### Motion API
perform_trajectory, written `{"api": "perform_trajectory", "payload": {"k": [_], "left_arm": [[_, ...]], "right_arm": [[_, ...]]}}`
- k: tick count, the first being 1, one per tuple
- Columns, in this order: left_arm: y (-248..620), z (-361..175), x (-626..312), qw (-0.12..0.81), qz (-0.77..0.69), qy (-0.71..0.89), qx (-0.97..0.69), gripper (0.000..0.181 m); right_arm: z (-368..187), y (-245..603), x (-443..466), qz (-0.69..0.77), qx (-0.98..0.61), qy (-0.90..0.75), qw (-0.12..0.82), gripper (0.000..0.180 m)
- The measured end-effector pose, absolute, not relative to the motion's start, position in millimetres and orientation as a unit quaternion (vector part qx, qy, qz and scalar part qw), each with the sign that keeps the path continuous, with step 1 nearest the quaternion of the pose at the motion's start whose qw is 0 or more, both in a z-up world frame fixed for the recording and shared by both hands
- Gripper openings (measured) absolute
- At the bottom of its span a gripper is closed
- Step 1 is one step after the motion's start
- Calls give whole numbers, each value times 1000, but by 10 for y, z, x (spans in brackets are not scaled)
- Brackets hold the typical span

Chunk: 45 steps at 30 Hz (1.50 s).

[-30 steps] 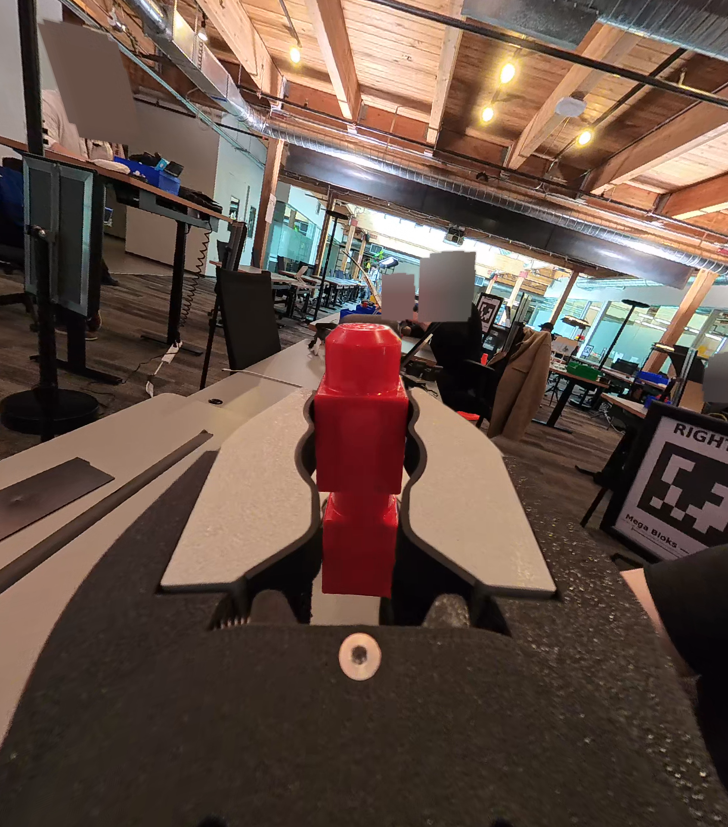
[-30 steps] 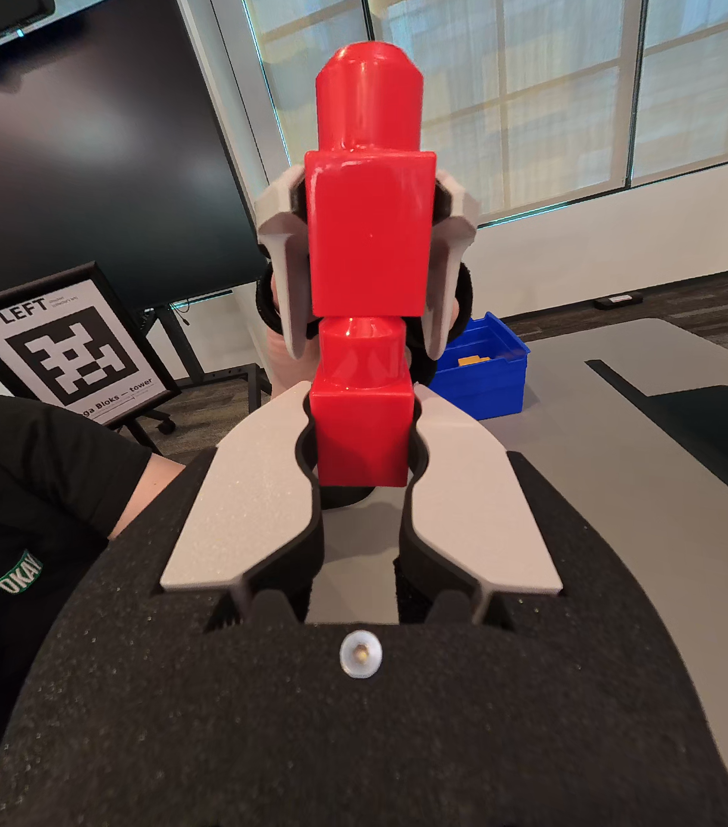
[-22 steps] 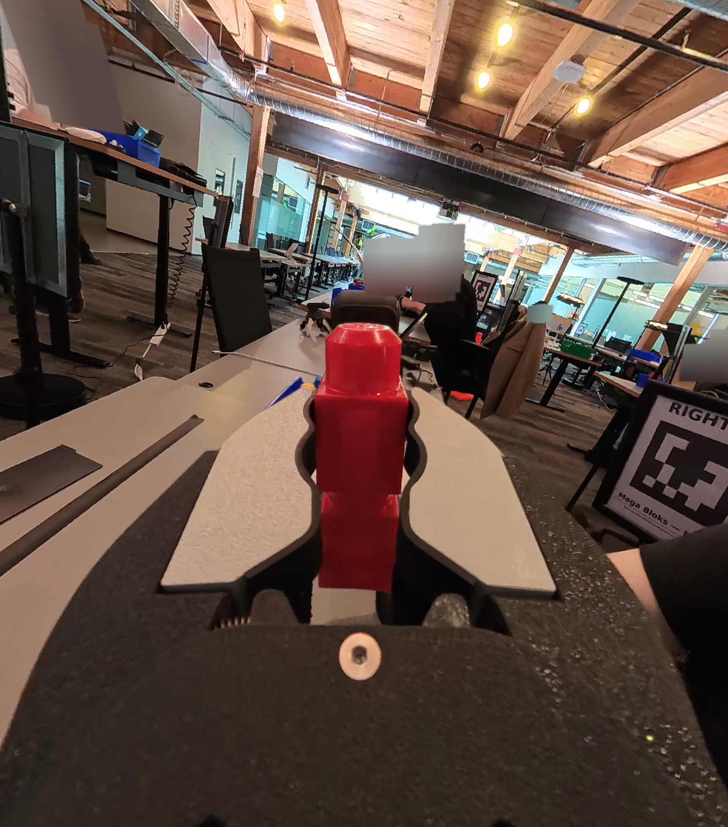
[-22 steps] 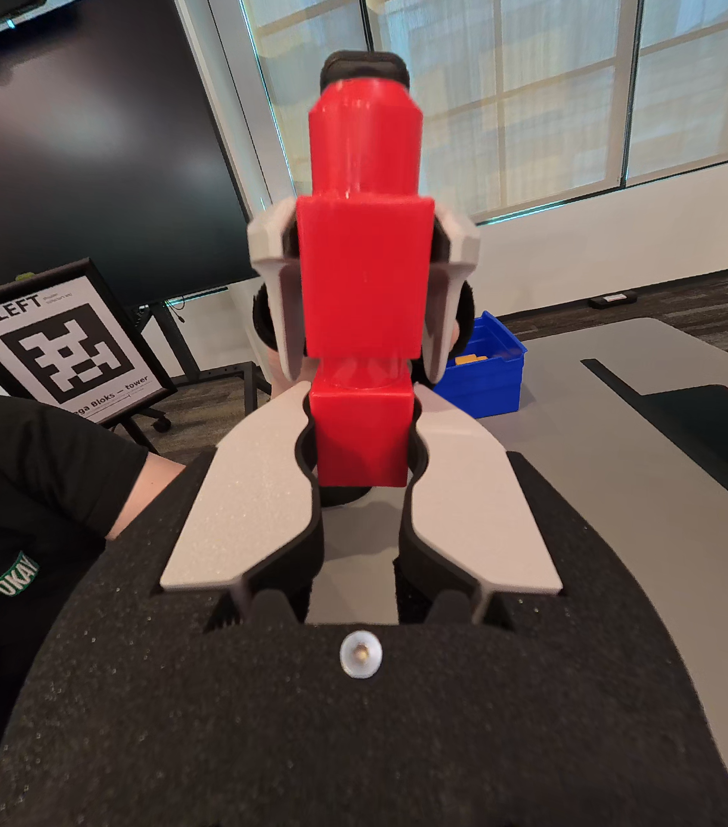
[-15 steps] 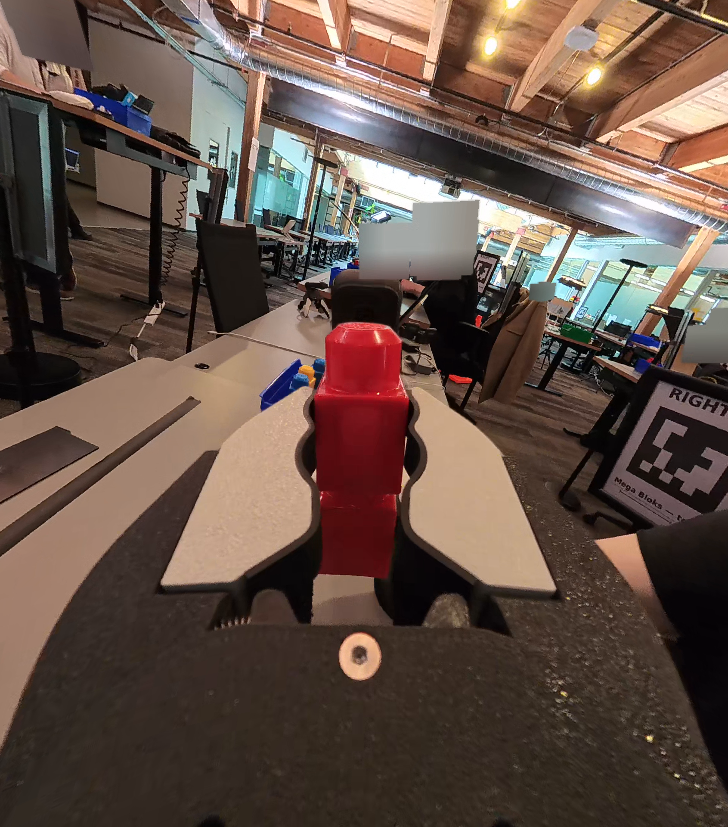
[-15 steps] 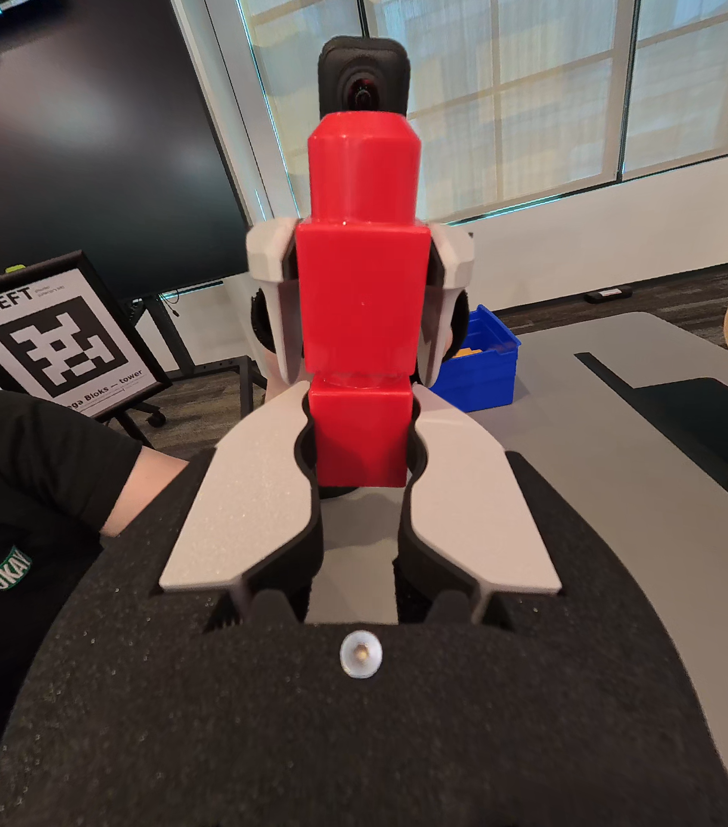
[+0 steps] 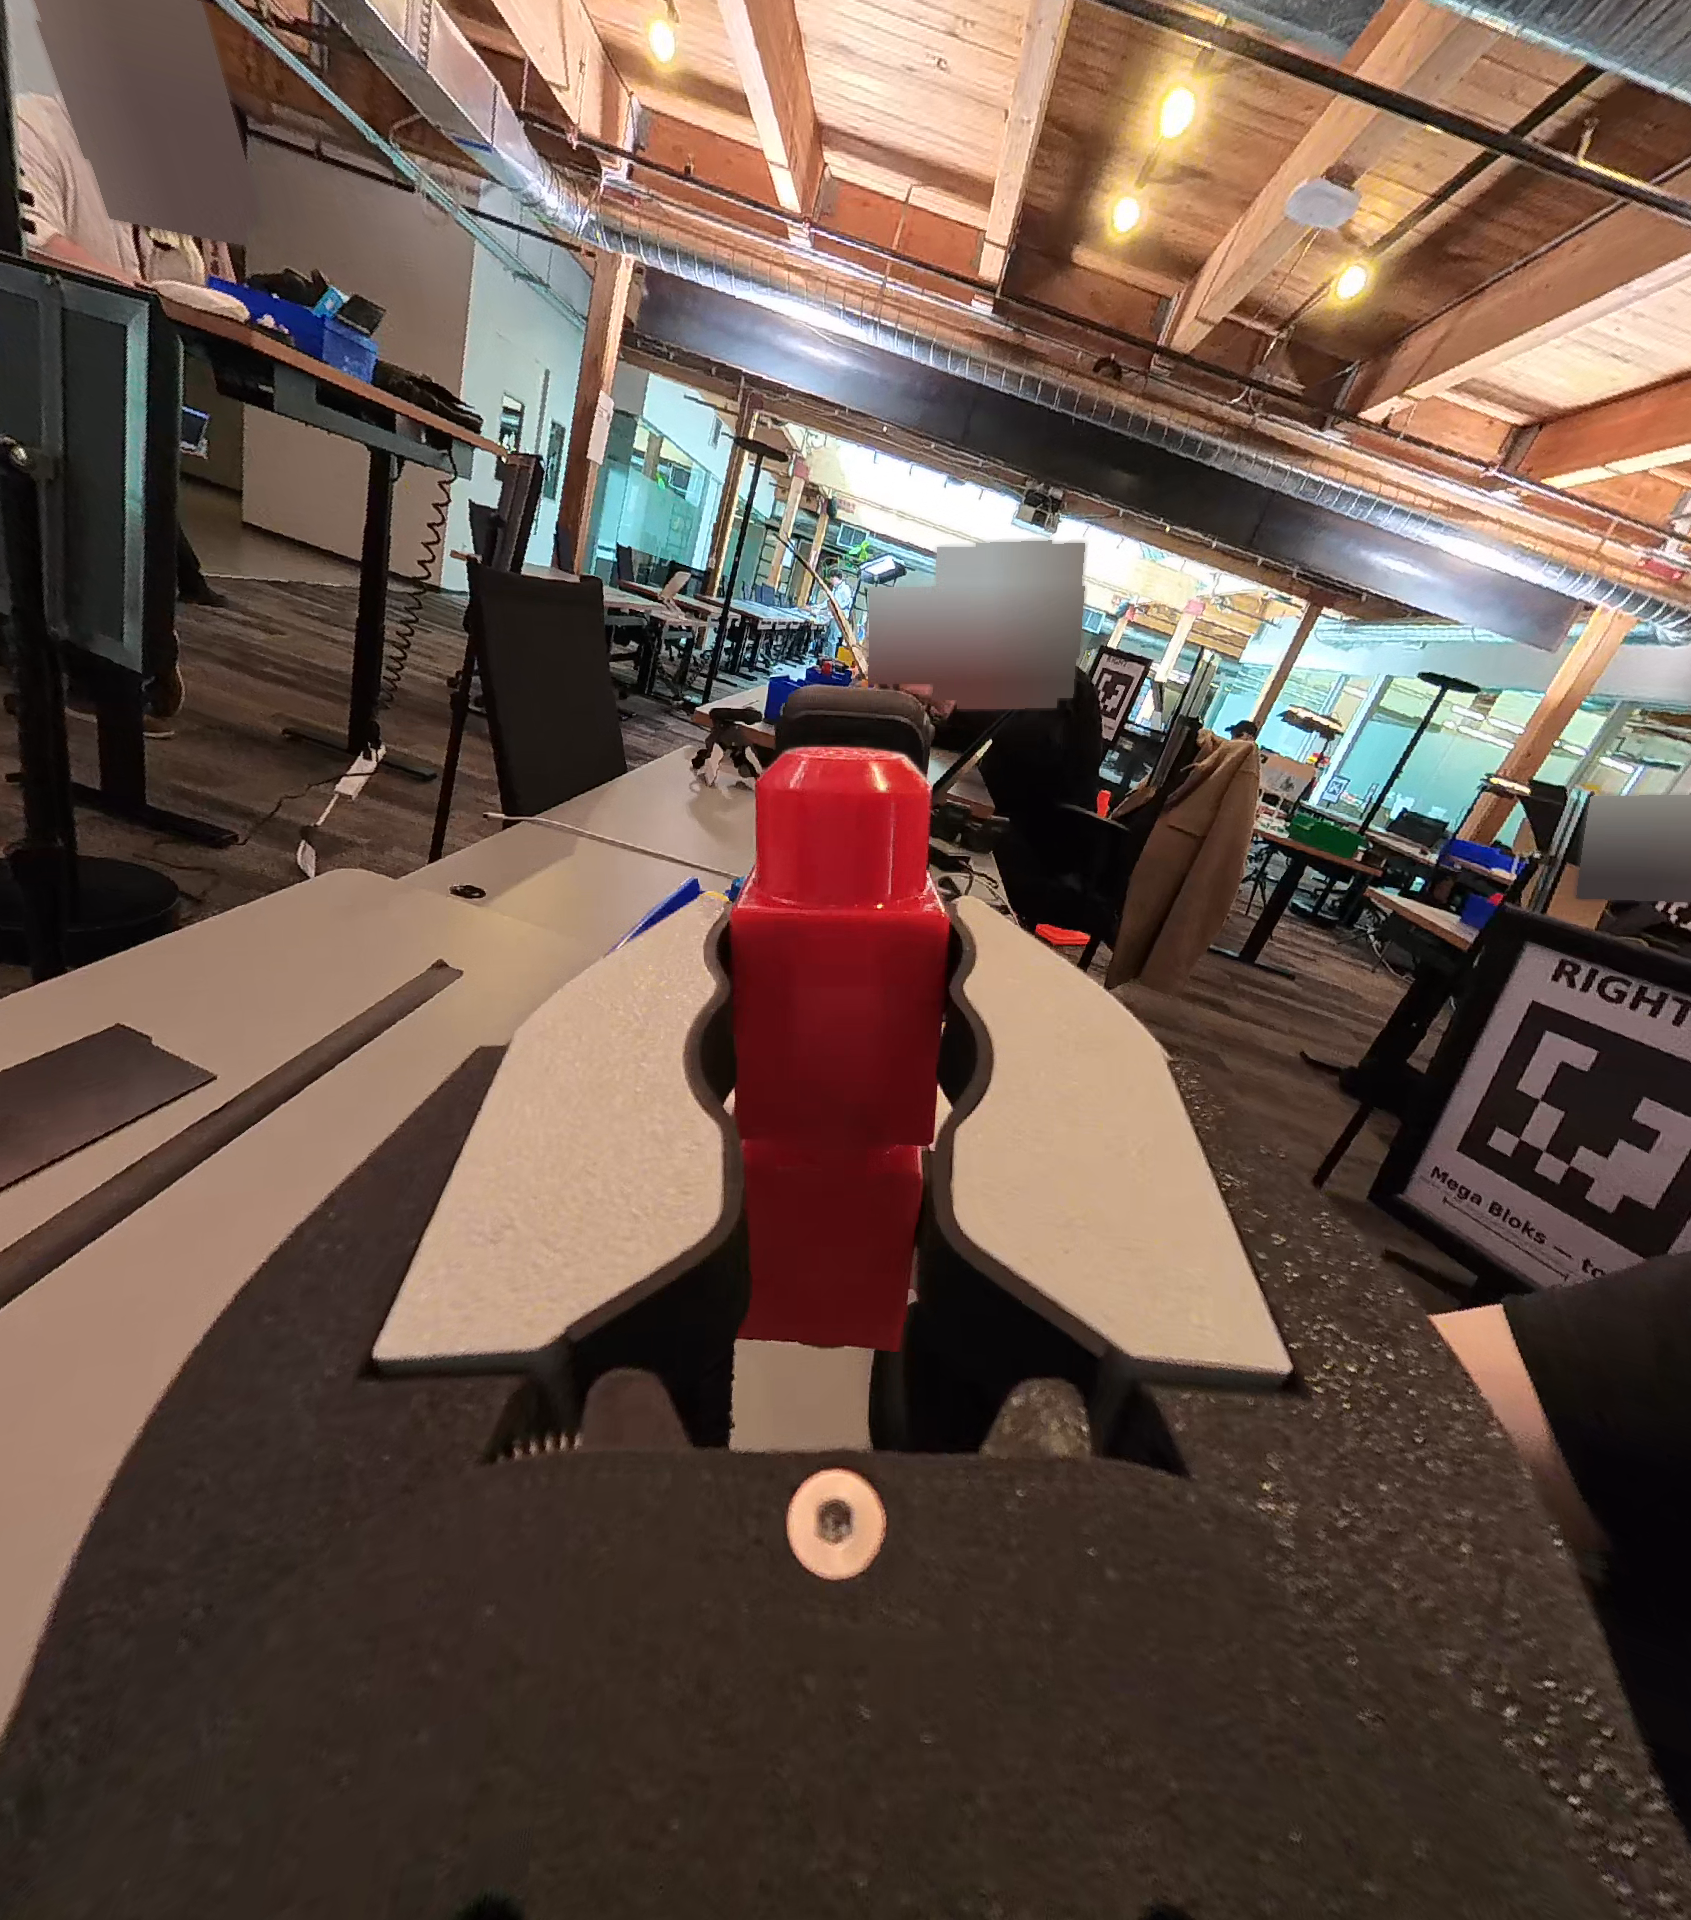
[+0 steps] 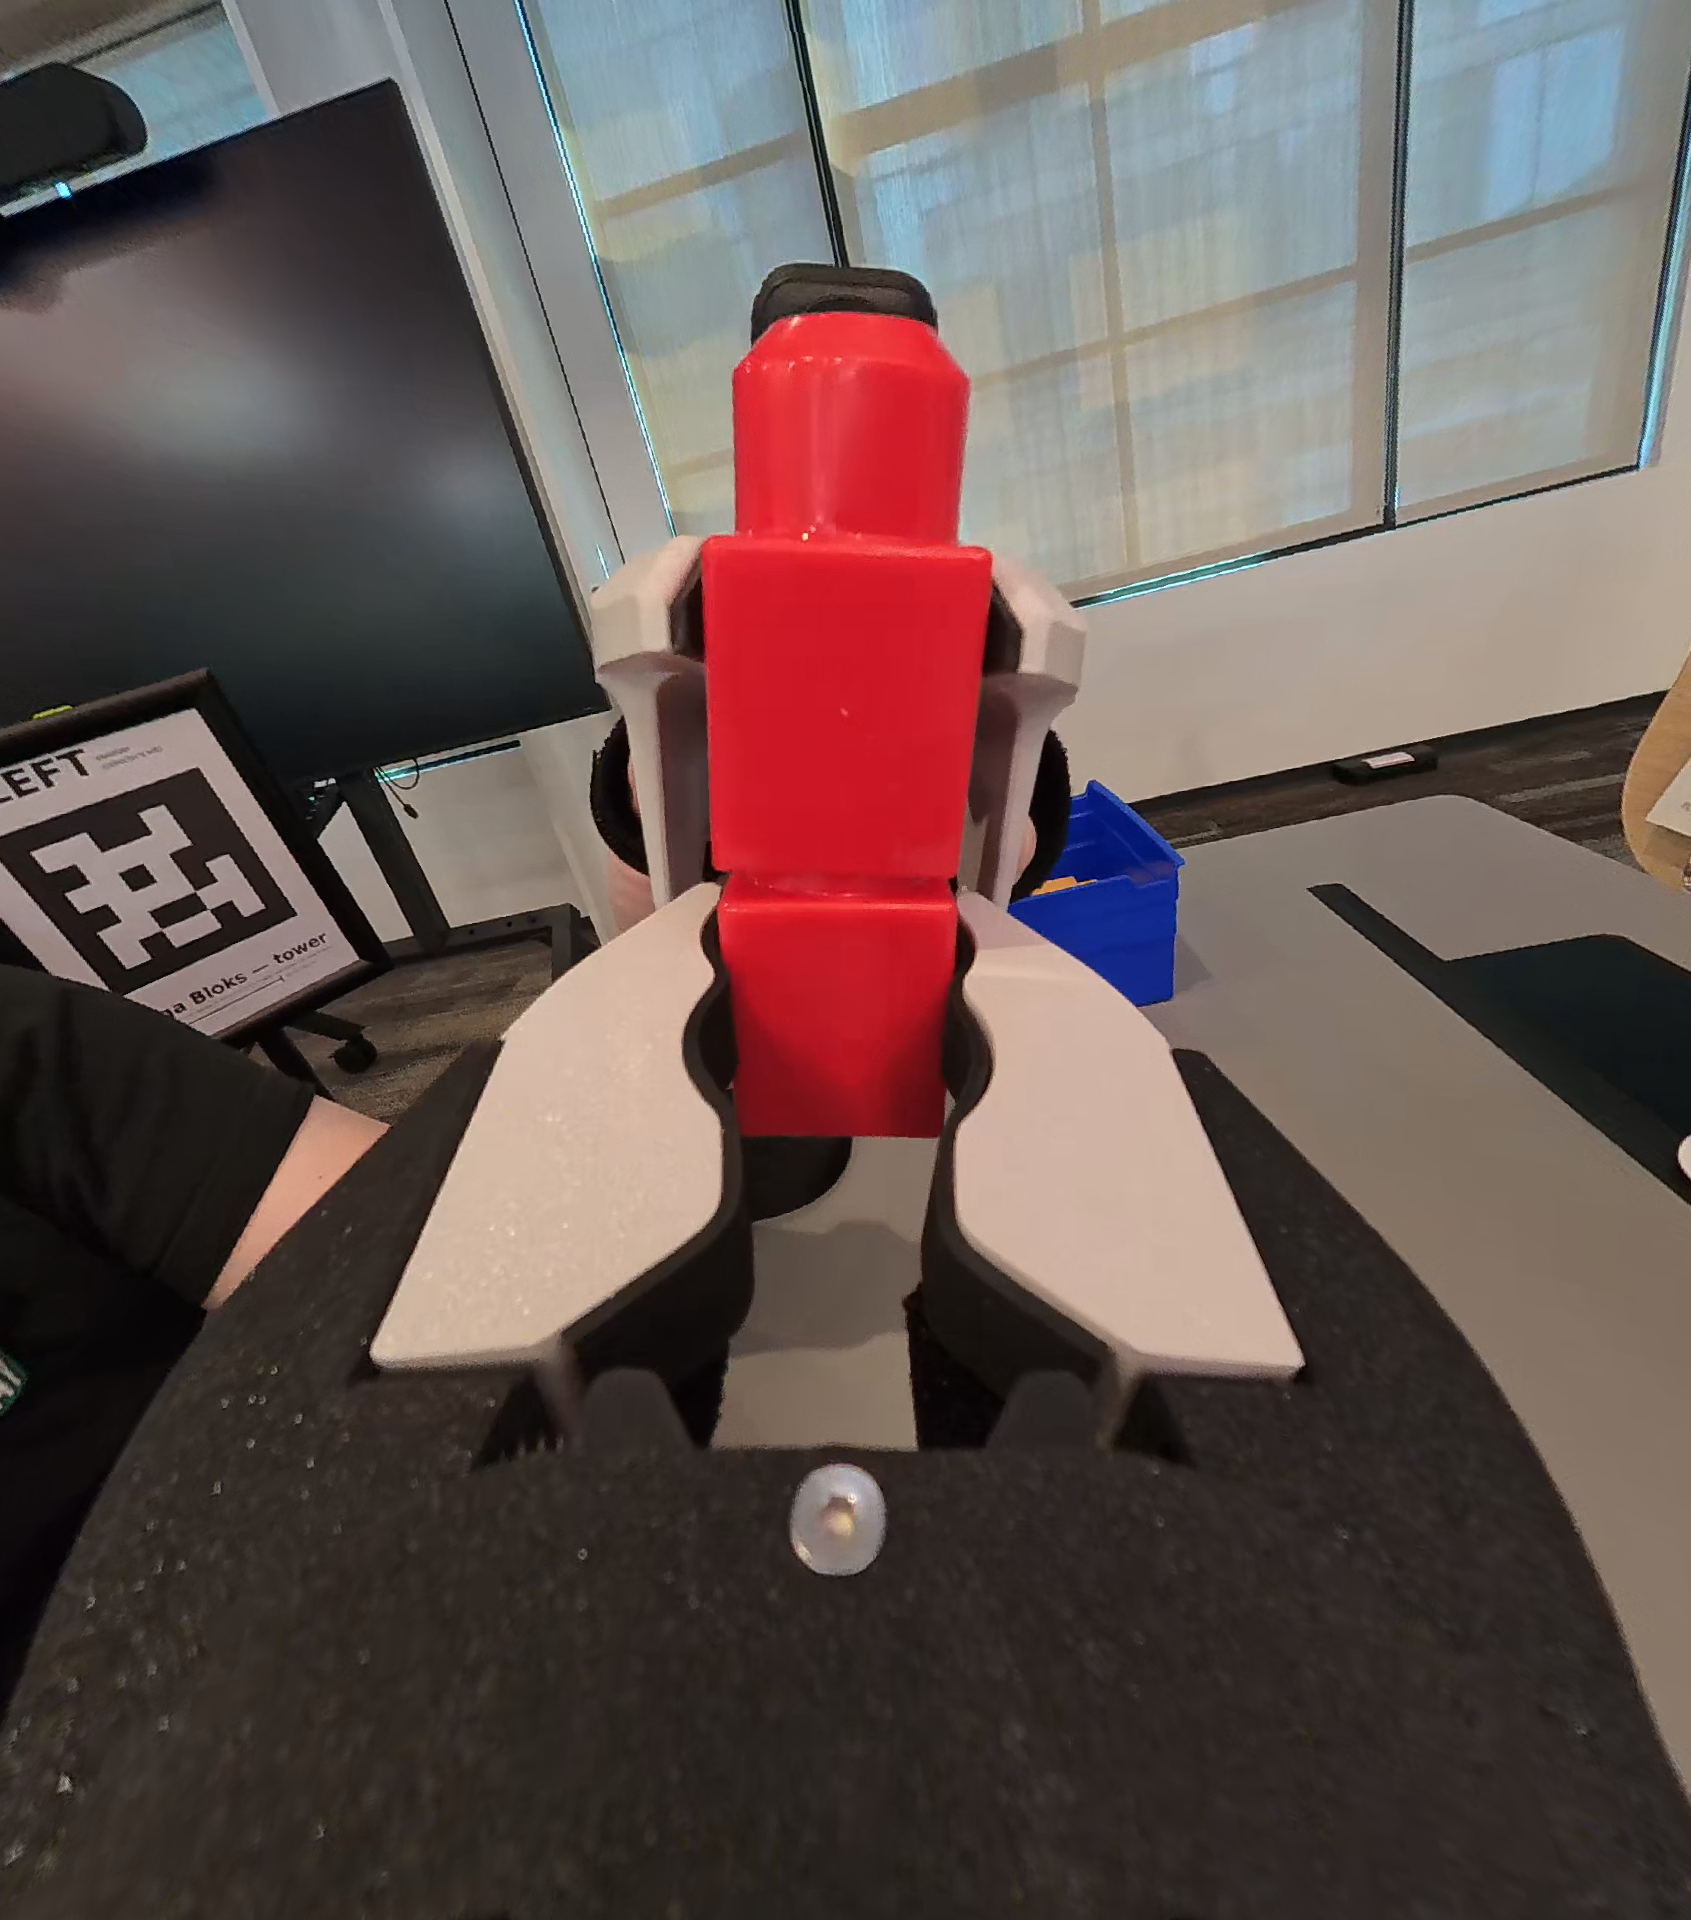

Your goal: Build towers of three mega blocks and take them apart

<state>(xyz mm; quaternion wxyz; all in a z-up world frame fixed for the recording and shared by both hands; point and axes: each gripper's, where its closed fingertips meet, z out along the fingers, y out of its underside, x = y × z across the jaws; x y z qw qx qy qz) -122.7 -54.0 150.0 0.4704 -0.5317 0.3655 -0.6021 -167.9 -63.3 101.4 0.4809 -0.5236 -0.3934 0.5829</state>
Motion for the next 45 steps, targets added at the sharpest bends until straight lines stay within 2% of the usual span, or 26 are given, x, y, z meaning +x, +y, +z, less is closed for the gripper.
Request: {"api": "perform_trajectory", "payload": {"k": [11,19,45], "left_arm": [[-544,1460,-1246,443,-620,367,-533,36],[-605,1457,-1300,460,-578,394,-547,36],[-646,1414,-1288,449,-575,407,-549,36]], "right_arm": [[988,-621,-1676,574,-530,-399,480,36],[1005,-682,-1704,572,-526,-412,475,36],[1008,-691,-1611,567,-535,-415,470,39]]}}
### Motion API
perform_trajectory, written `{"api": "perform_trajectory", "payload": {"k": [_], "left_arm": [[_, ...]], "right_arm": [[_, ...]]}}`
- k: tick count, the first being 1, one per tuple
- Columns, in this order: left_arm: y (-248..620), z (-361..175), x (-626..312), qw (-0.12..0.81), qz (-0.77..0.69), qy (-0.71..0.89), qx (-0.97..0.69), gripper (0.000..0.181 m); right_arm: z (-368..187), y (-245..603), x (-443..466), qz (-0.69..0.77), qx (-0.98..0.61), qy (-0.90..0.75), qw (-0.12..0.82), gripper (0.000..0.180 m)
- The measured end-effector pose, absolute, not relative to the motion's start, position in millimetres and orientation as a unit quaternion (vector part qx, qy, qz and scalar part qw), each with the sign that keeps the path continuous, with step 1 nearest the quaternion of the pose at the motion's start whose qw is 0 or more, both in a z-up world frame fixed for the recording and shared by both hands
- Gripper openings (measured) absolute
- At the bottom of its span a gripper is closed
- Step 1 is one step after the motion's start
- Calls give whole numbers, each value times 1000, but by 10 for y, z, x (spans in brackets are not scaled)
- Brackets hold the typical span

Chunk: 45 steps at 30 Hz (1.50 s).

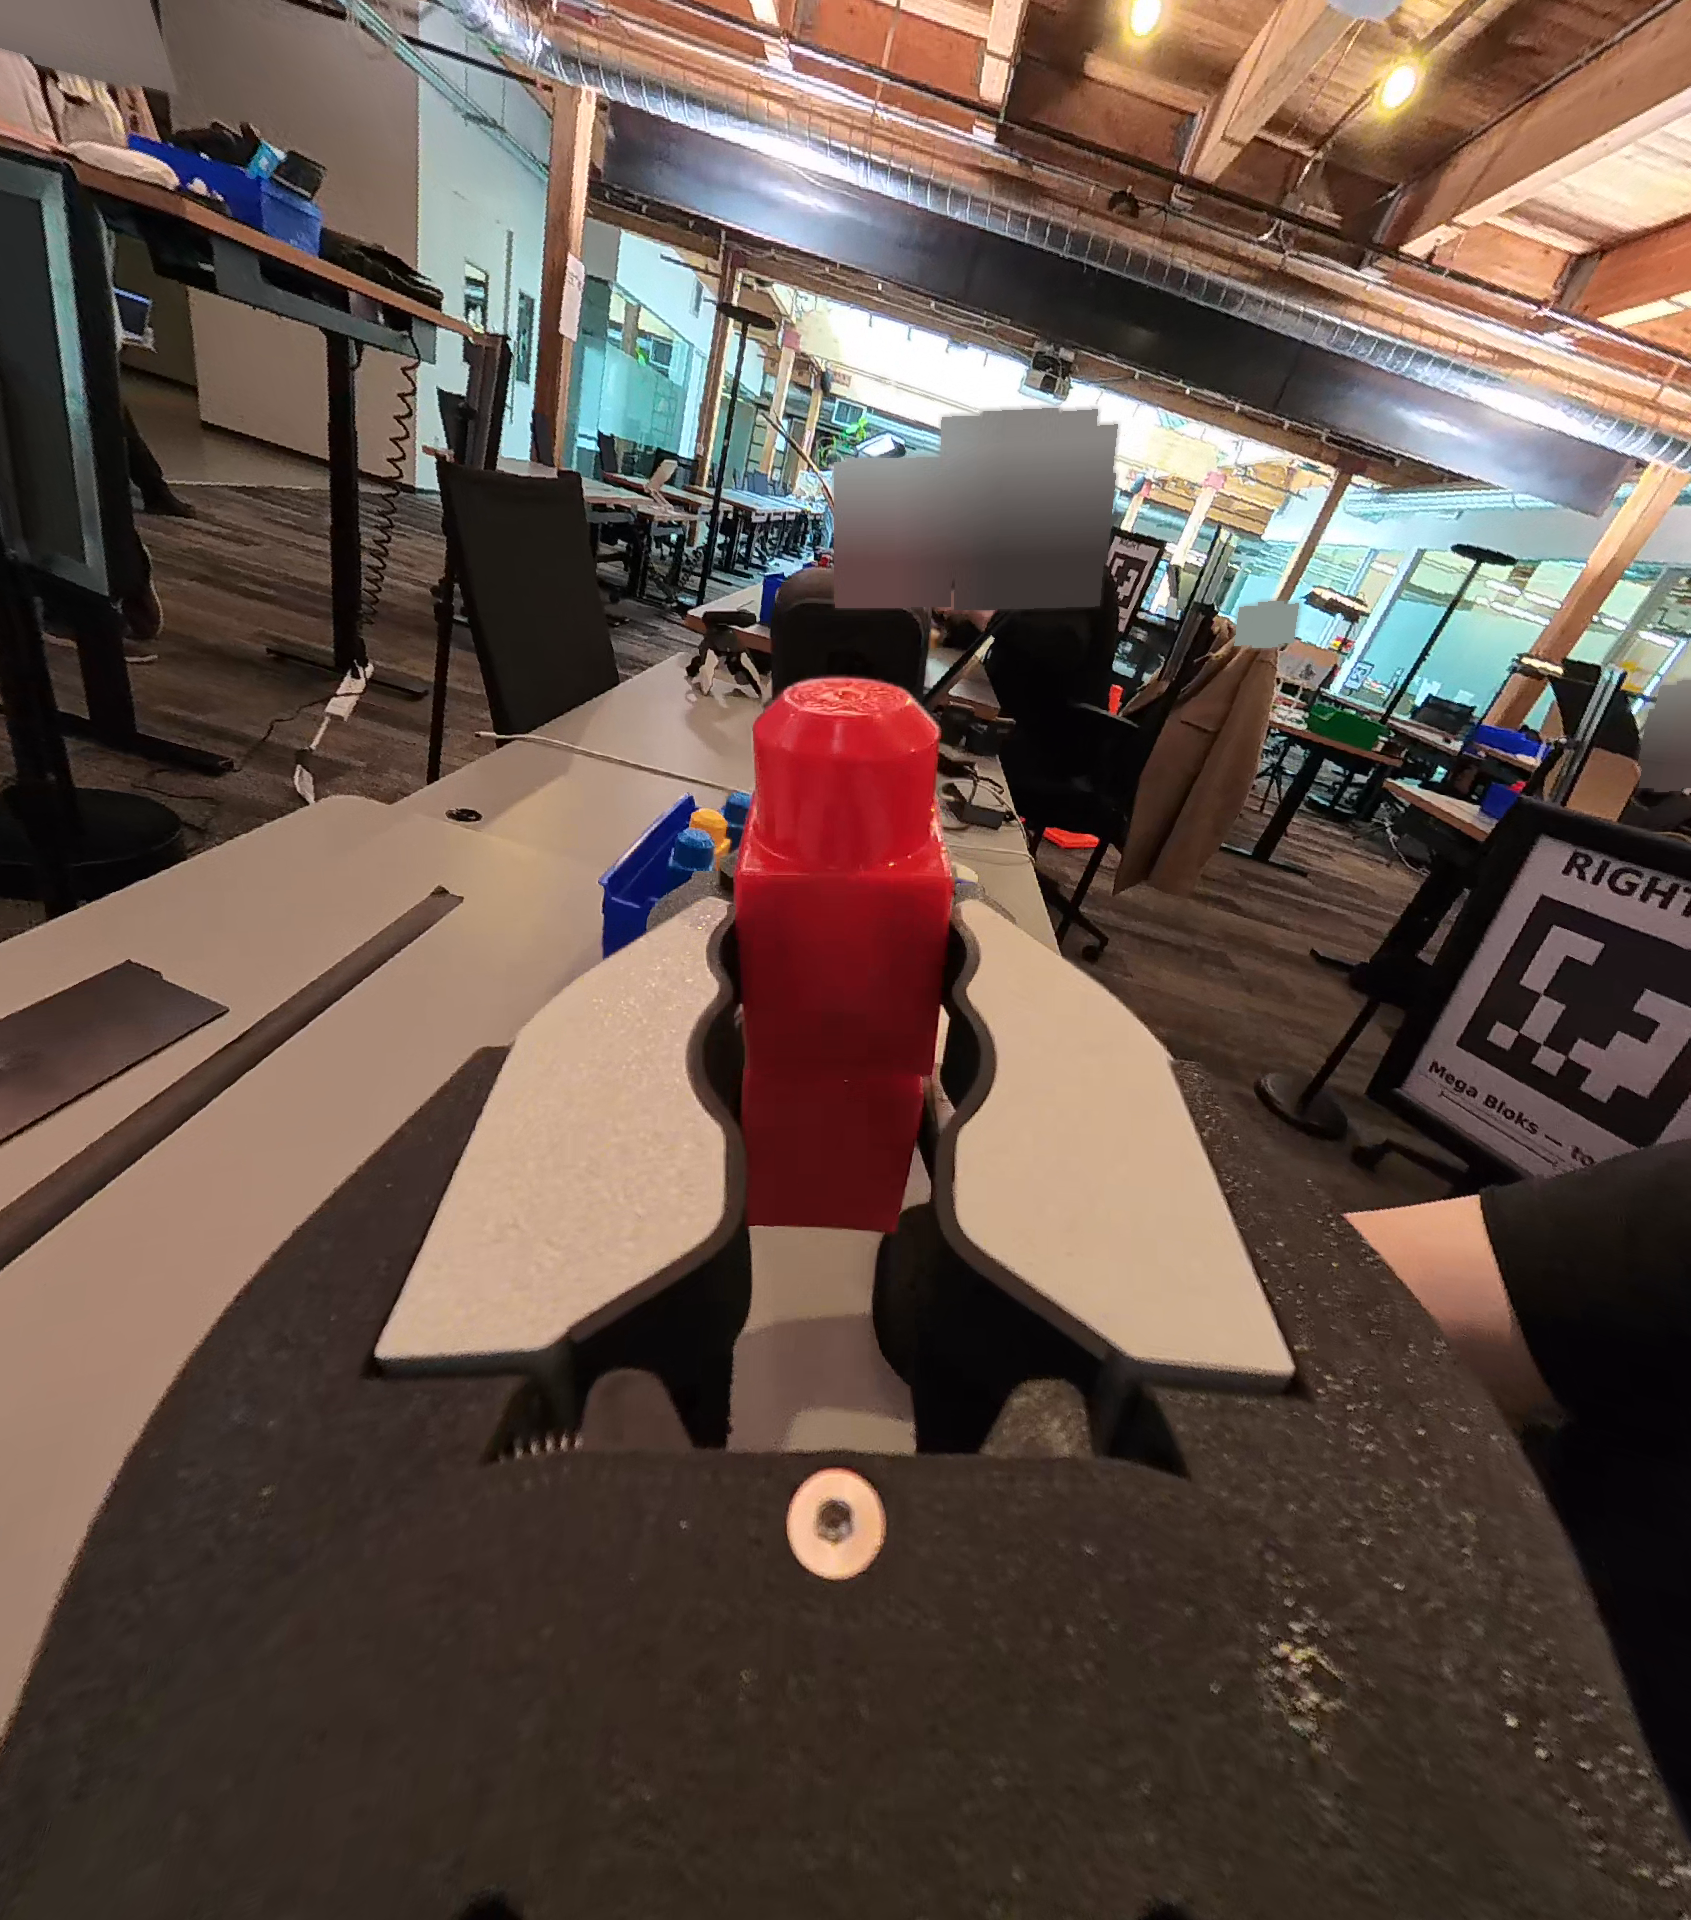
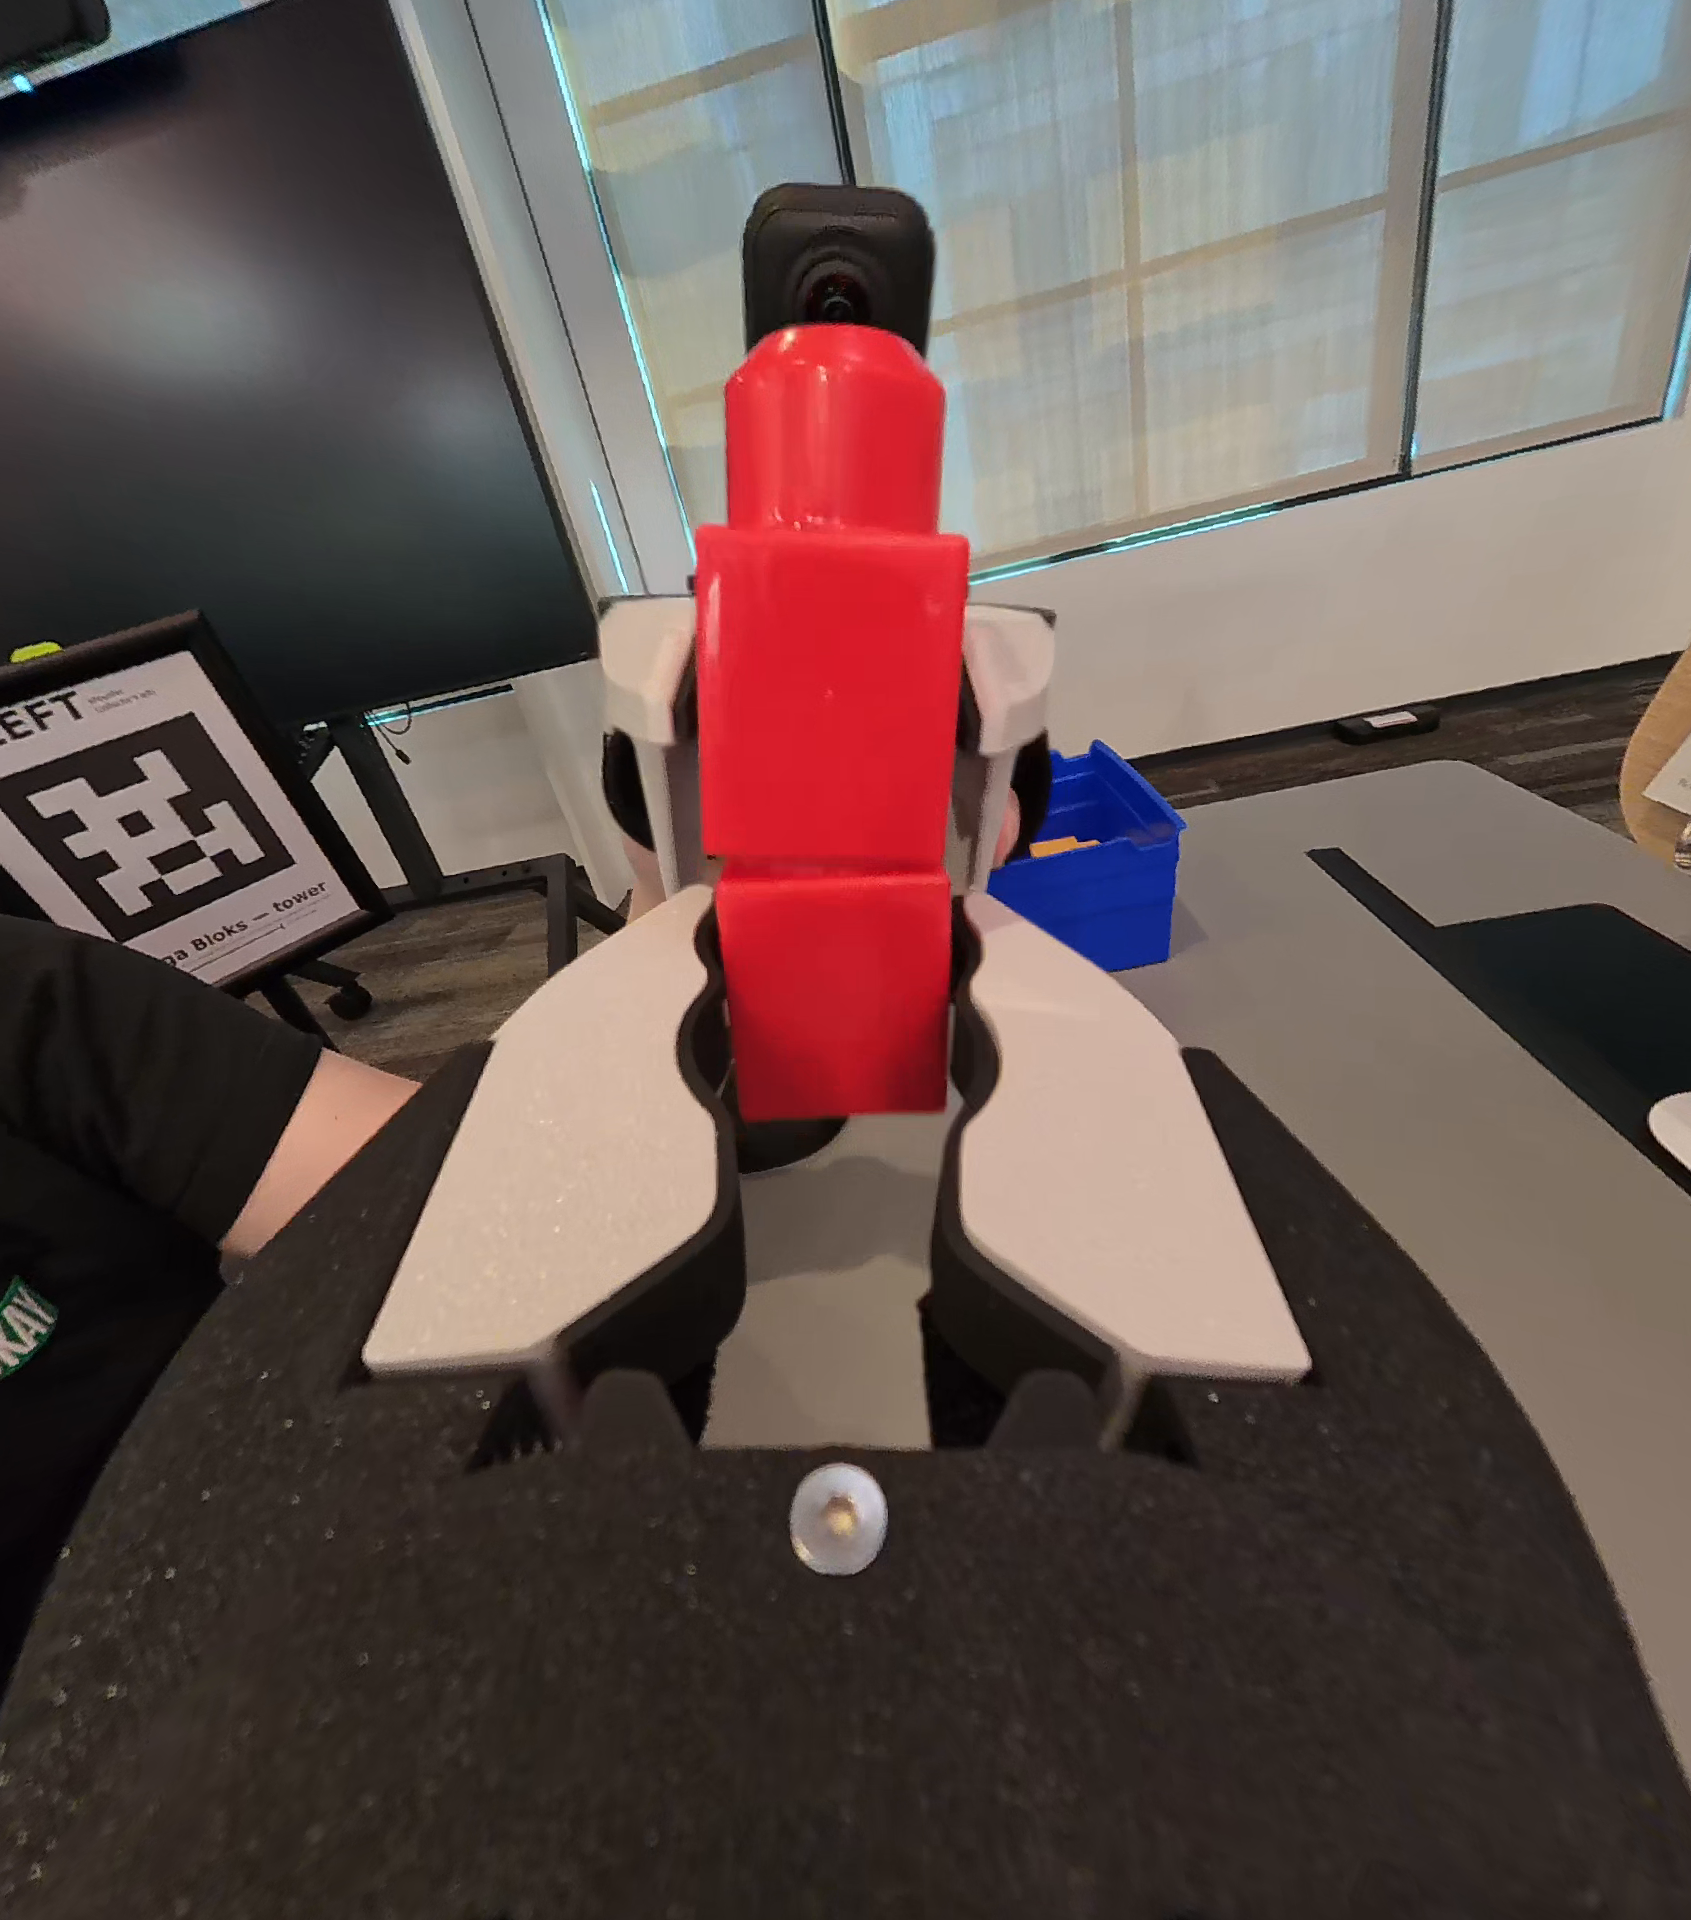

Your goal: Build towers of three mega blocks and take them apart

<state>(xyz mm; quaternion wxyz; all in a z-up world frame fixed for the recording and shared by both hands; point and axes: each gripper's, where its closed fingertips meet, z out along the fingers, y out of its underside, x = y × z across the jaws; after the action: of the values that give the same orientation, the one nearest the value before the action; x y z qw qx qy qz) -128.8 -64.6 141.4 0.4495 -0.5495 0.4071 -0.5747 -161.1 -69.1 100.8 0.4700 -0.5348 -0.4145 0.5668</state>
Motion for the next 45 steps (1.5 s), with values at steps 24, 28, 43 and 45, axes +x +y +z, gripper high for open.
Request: {"api": "perform_trajectory", "payload": {"k": [24,28,43,45], "left_arm": [[-624,1248,-1330,438,-530,441,-578,36],[-660,1173,-1335,416,-528,458,-581,36],[-692,1321,-1222,439,-564,436,-547,37],[-670,1334,-1206,453,-555,430,-549,41]], "right_arm": [[815,-703,-1632,542,-559,-447,440,35],[762,-717,-1588,526,-562,-465,437,35],[876,-741,-1505,526,-549,-461,457,35],[885,-738,-1487,526,-548,-460,460,35]]}}
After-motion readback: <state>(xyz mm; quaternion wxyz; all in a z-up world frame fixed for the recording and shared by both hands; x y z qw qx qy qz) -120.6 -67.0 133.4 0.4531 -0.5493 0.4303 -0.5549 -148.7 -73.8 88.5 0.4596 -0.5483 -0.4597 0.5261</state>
